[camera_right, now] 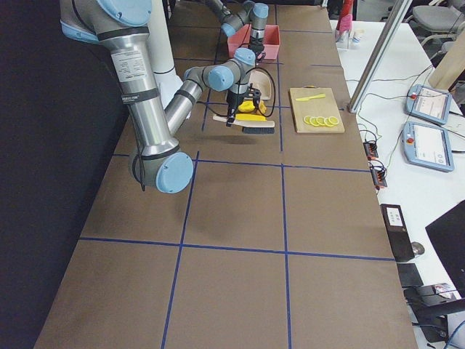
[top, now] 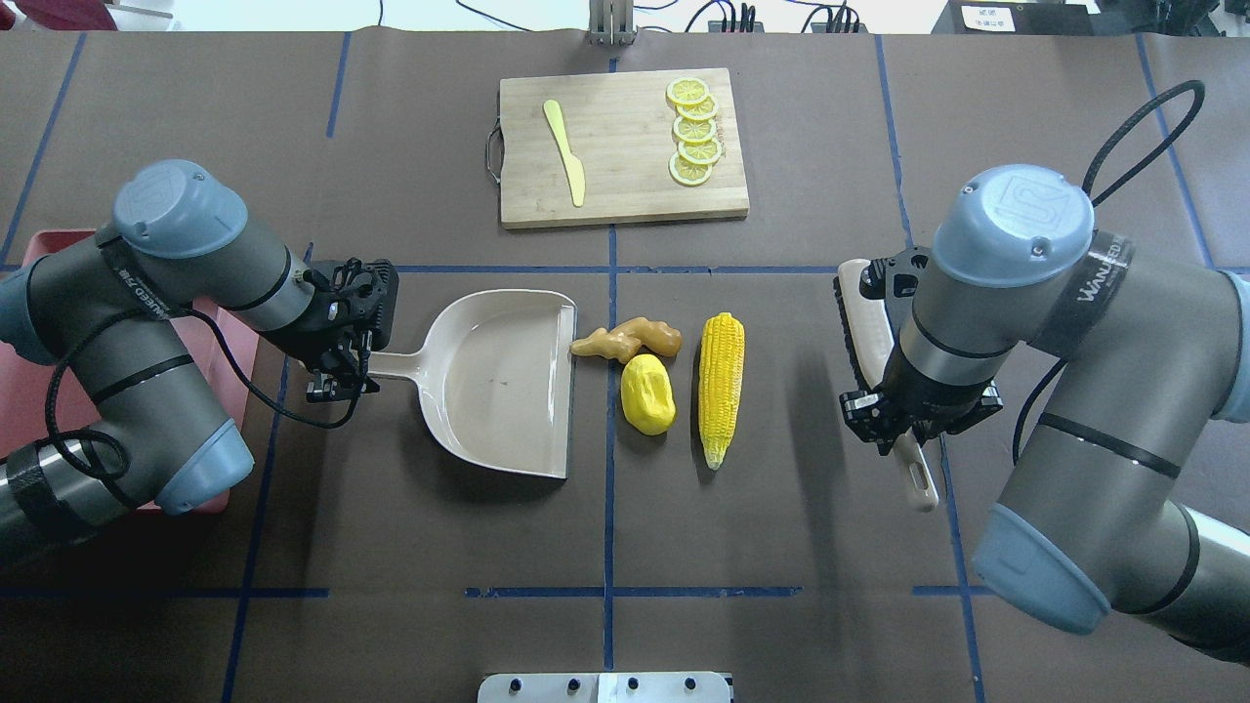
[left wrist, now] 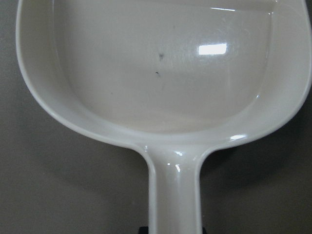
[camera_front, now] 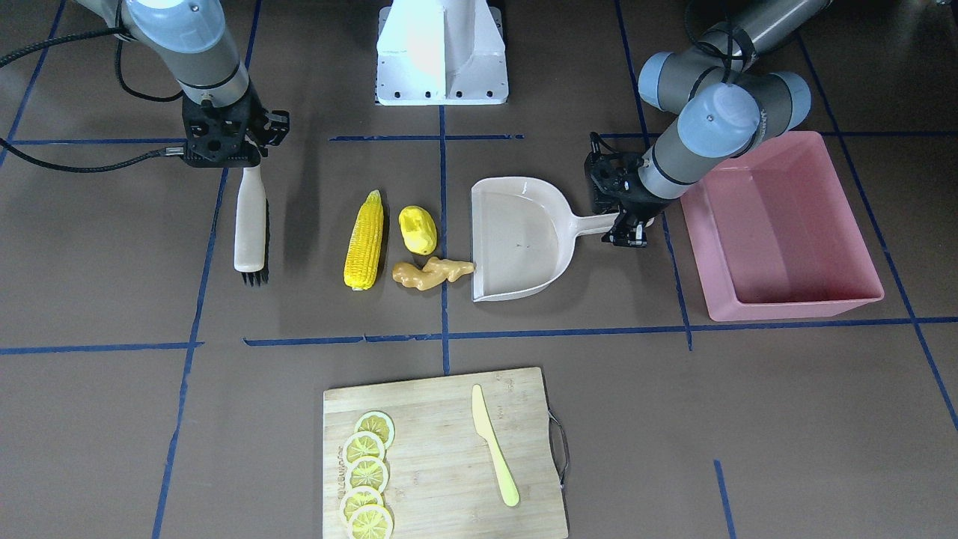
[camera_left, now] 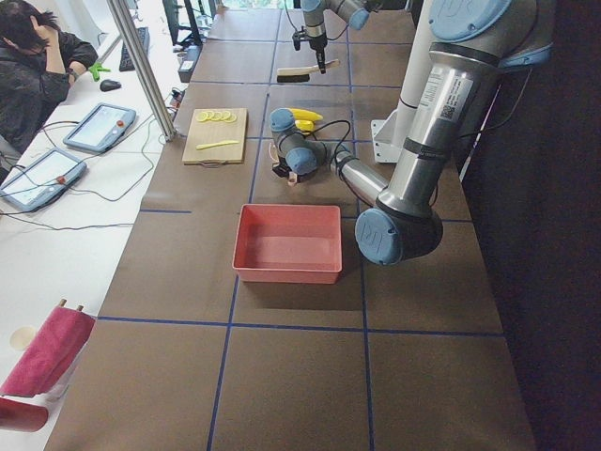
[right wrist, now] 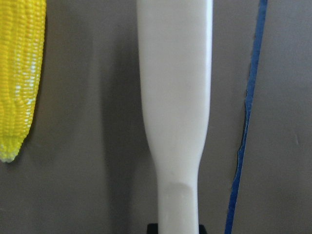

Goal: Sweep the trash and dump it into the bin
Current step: 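Lift the brush with the right gripper and bring it toward the corn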

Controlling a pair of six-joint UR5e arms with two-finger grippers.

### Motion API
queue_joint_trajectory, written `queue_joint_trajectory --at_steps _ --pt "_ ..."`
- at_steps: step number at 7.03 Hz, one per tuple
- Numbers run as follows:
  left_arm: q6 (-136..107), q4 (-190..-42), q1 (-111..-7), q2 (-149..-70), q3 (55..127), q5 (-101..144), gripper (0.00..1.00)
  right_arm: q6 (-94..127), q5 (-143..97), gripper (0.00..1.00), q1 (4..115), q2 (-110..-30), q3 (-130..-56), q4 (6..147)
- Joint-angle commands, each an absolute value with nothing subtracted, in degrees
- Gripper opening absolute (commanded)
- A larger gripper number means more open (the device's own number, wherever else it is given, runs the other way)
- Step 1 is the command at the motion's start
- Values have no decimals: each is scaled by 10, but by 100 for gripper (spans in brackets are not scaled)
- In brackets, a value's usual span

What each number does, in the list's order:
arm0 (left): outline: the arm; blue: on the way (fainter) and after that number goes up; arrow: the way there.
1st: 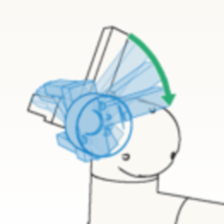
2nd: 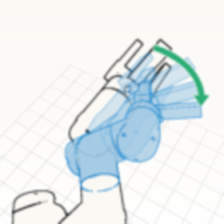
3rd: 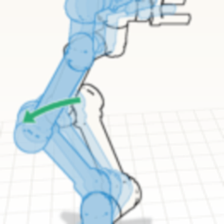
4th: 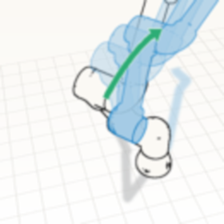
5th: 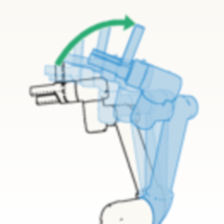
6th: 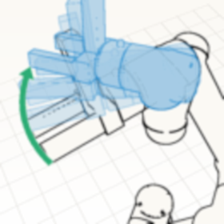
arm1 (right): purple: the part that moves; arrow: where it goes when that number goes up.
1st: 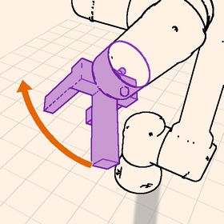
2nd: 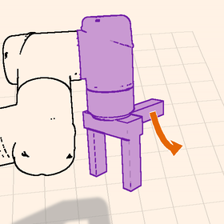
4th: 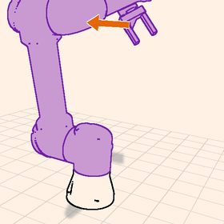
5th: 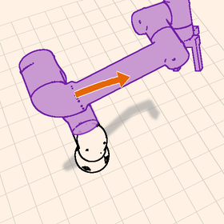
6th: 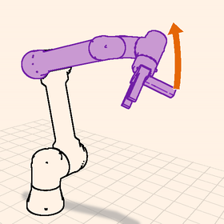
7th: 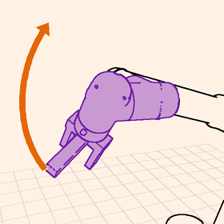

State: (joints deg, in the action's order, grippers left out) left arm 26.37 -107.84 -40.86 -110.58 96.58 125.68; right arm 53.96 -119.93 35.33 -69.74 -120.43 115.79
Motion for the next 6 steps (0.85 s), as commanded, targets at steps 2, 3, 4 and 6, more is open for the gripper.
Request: queue_joint_trajectory --at_steps 2,3,4,6 --pt "263 -1078 -410 -1106 966 1257 0 542 -1157 0 302 -648 -1188 1207" --pt "262 -1078 -409 -1107 966 1257 0 544 -1151 0 301 -630 -1163 1207" --pt "261 -1078 -409 -1107 967 1257 0 545 -1144 0 301 -617 -1135 1205" --pt "260 -1078 -409 -1107 967 1253 0 545 -1141 0 301 -613 -1127 1203"
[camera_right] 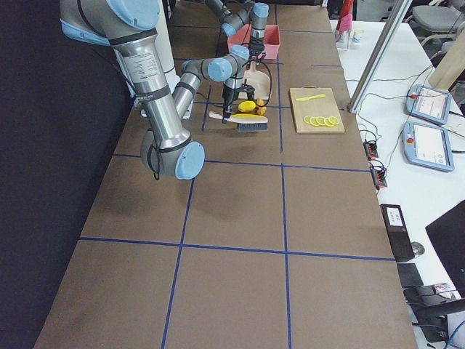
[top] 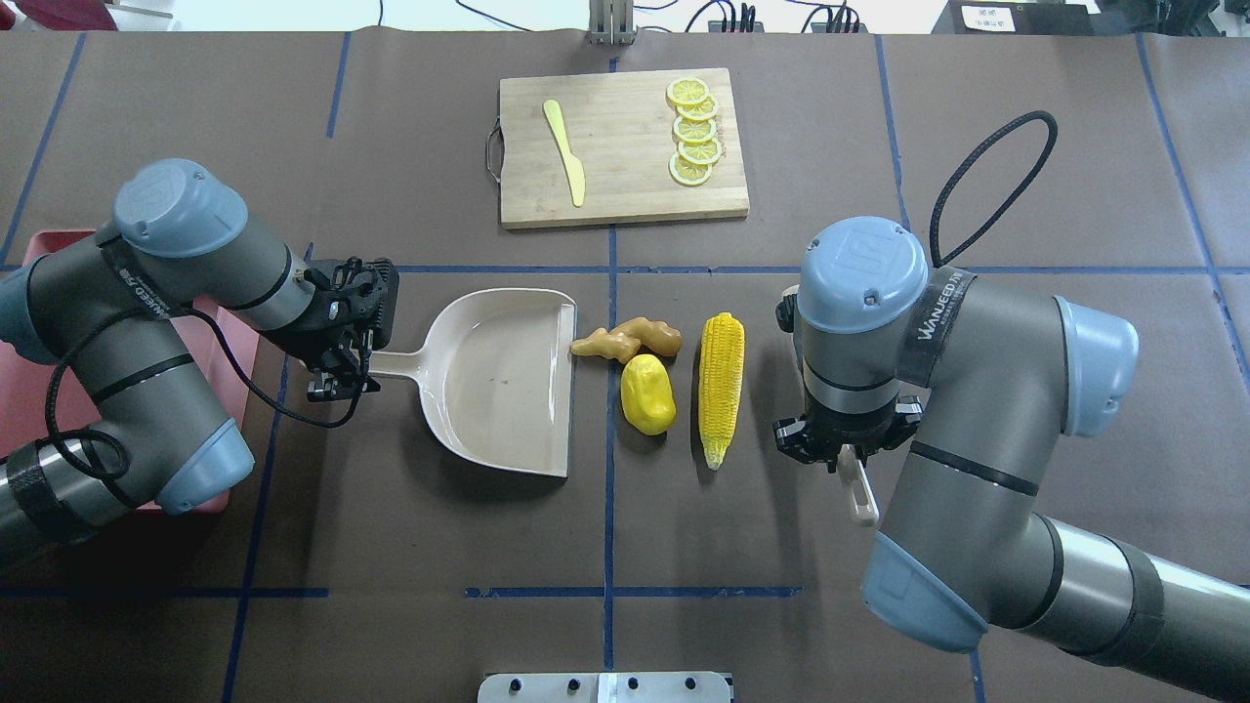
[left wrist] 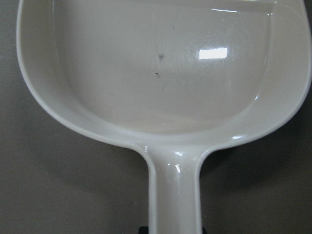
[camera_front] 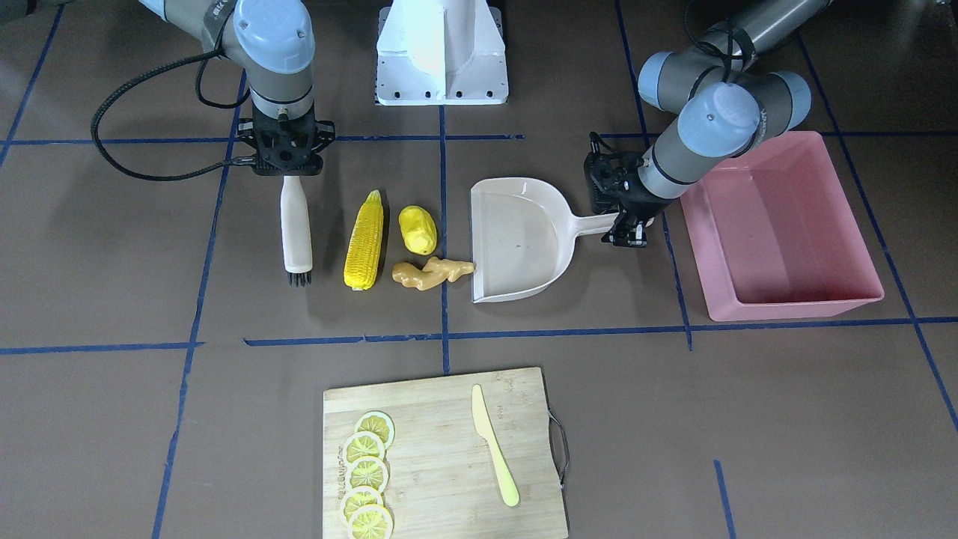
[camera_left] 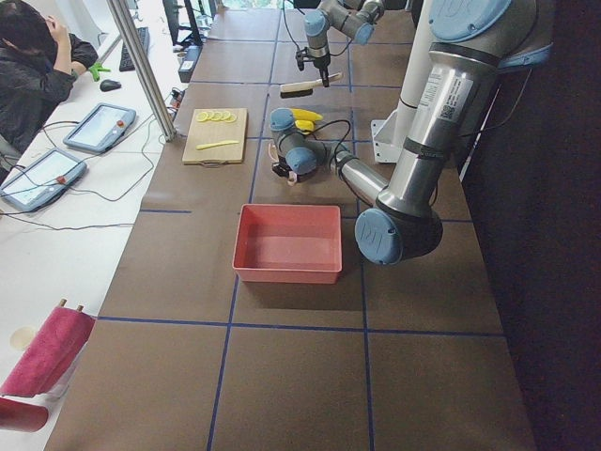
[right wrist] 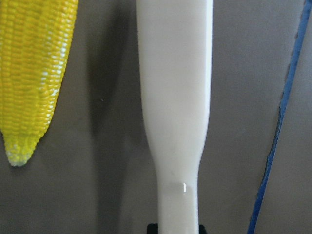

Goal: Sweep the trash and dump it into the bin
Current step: 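Sweep the ginger and yellow vegetable into the dustpan with the right-held brush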

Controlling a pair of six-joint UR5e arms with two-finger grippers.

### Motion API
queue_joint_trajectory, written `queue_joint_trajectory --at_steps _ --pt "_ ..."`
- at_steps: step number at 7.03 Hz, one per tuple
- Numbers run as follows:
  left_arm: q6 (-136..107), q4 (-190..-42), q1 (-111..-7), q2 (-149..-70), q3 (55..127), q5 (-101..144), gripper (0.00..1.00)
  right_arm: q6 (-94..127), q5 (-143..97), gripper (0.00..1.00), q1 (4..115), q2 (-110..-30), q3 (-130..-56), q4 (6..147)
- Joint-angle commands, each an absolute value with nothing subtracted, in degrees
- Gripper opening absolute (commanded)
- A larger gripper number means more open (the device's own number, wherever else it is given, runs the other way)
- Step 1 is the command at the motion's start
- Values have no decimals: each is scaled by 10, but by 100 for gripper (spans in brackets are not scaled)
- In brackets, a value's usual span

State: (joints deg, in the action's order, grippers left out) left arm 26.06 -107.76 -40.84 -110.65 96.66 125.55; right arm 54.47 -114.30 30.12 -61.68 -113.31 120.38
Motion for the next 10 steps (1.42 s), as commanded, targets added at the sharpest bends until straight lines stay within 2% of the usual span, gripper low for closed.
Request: queue_joint_trajectory --at_steps 1,10 --pt "260 -1068 -409 -1107 968 1228 0 545 -1141 0 300 -617 -1126 1203" --pt "260 -1041 -406 -1116 976 1223 0 613 -1142 0 248 -613 -1088 1195"
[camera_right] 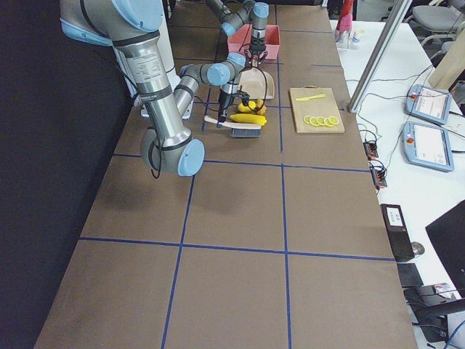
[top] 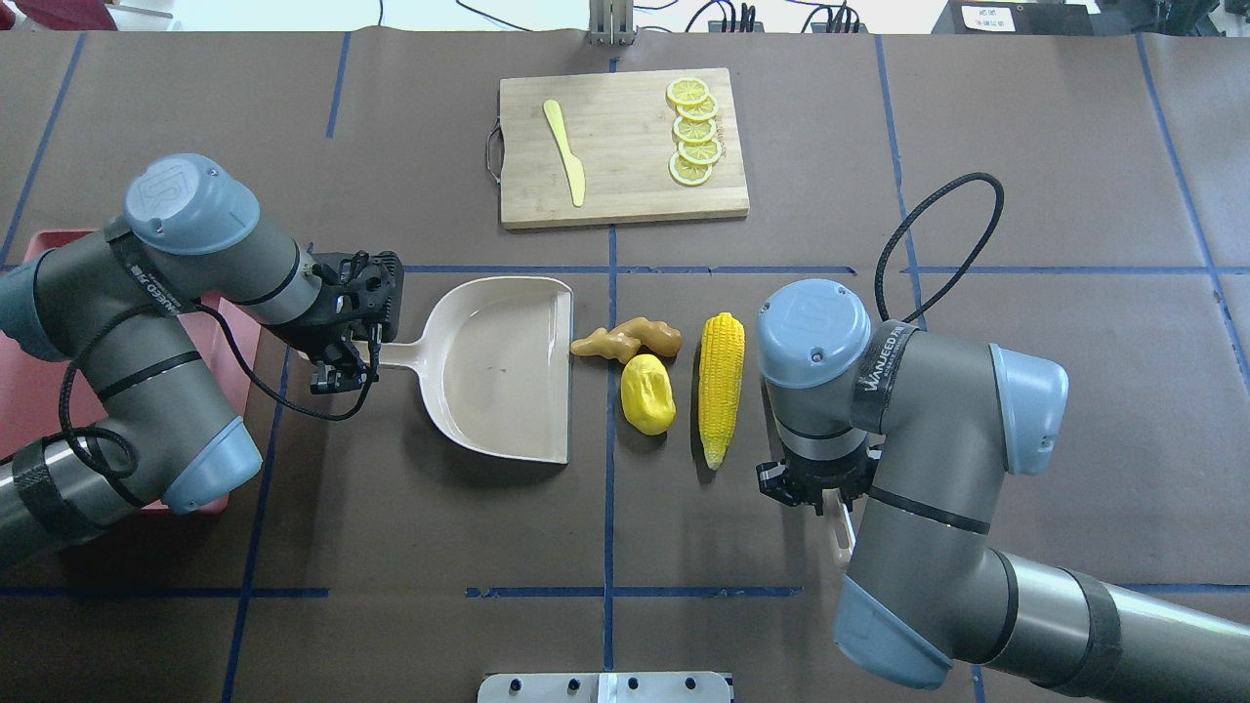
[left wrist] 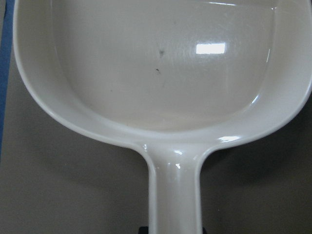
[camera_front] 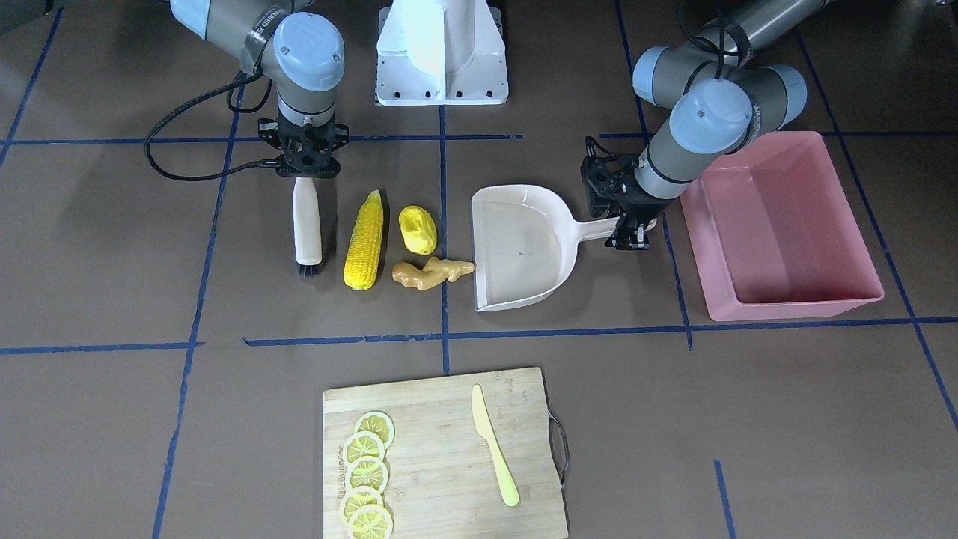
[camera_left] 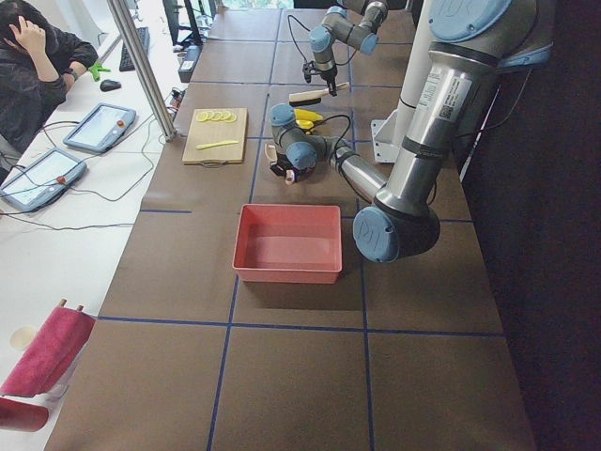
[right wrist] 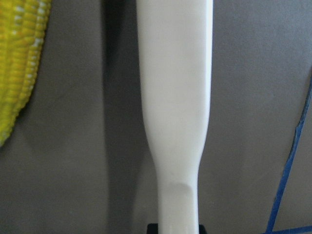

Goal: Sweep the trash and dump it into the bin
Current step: 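Sweep the ginger and yellow vegetable into the dustpan with the right-held brush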

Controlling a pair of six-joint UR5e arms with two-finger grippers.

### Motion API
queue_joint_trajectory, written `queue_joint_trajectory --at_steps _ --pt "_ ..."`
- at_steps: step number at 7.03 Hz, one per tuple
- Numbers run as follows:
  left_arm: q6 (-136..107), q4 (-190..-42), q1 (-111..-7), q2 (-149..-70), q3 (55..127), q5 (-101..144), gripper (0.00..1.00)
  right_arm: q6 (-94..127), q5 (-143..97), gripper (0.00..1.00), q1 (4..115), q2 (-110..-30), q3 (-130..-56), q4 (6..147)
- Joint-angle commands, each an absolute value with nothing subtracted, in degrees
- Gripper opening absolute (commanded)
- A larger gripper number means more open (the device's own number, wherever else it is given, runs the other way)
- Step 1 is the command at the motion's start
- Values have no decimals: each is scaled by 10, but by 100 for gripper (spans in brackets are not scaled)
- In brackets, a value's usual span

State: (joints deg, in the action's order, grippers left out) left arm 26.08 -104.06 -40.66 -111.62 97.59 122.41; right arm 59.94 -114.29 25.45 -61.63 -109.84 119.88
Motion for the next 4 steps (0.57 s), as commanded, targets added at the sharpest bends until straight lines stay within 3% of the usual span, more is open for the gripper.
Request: queue_joint_trajectory --at_steps 1,4 --pt "260 -1041 -406 -1116 976 1223 0 640 -1142 0 244 -612 -1068 1144" --pt "260 -1041 -406 -1116 976 1223 0 668 -1146 0 238 -583 -1035 1097"
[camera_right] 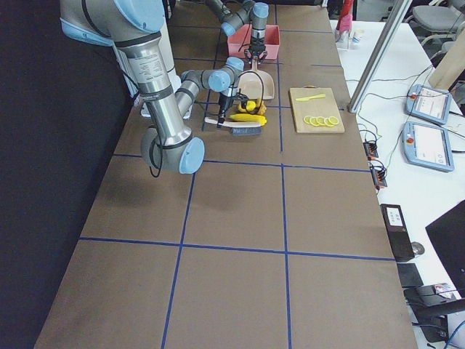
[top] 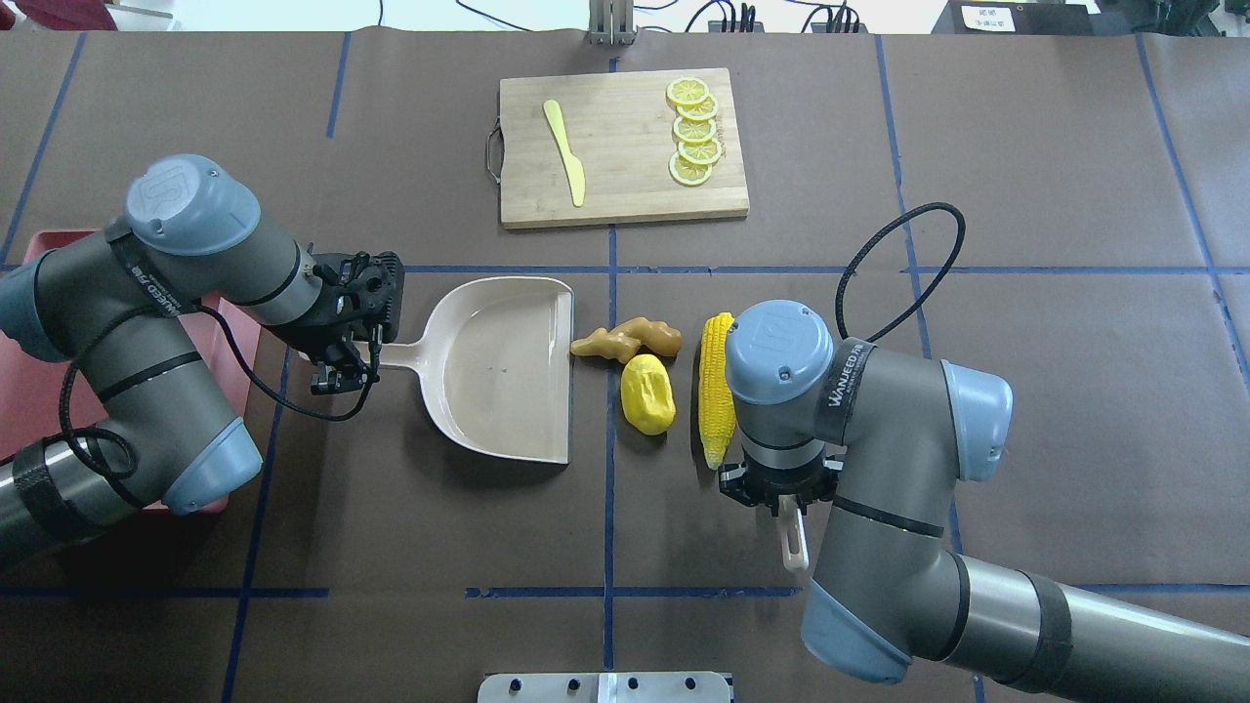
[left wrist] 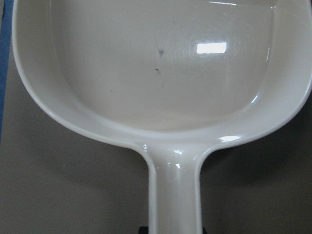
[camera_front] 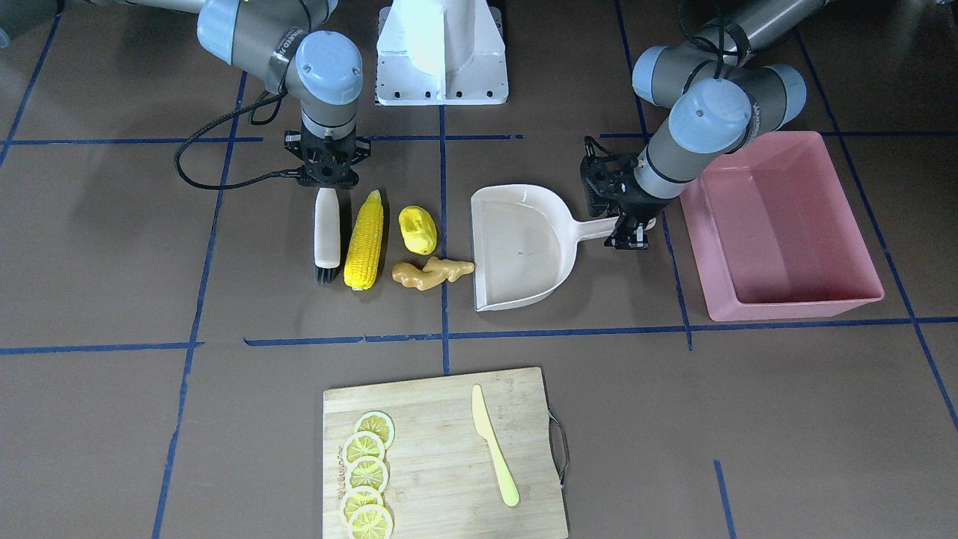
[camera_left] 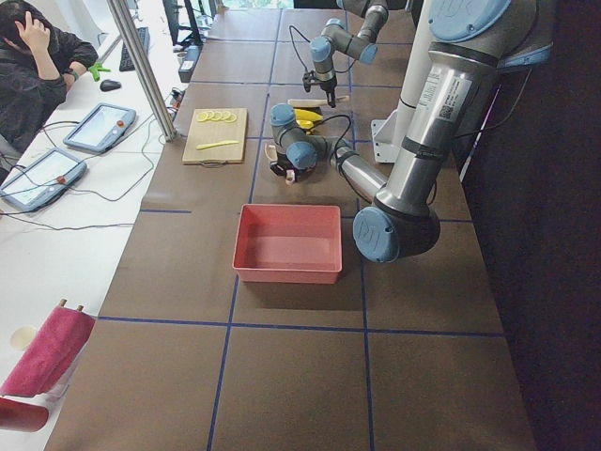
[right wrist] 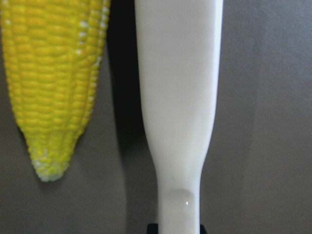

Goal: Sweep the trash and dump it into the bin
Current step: 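Sweep the ginger and yellow vegetable into the dustpan with the right-held brush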

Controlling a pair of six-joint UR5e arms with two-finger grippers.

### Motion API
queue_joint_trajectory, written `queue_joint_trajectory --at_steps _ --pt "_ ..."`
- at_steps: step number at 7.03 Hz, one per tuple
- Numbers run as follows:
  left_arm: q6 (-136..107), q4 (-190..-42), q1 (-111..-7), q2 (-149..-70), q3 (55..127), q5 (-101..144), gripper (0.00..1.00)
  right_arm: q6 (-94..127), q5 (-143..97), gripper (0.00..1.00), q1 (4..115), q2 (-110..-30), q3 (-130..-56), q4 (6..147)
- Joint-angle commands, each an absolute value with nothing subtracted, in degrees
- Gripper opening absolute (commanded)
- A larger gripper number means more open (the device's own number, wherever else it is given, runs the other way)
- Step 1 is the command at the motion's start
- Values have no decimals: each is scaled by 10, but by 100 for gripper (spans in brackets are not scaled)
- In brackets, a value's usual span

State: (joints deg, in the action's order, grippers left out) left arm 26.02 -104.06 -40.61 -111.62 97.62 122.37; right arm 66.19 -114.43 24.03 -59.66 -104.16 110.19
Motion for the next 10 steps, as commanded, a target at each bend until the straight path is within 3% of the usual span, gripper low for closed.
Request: queue_joint_trajectory --at_steps 1,8,10 --pt "260 -1041 -406 -1116 976 1223 0 685 -1146 0 234 -572 -1034 1097" --pt "259 -1034 -405 -1120 976 1223 0 699 -1146 0 220 -389 -879 1092" --pt "259 -1032 -404 -1122 976 1223 0 699 -1146 0 219 -360 -864 1088"
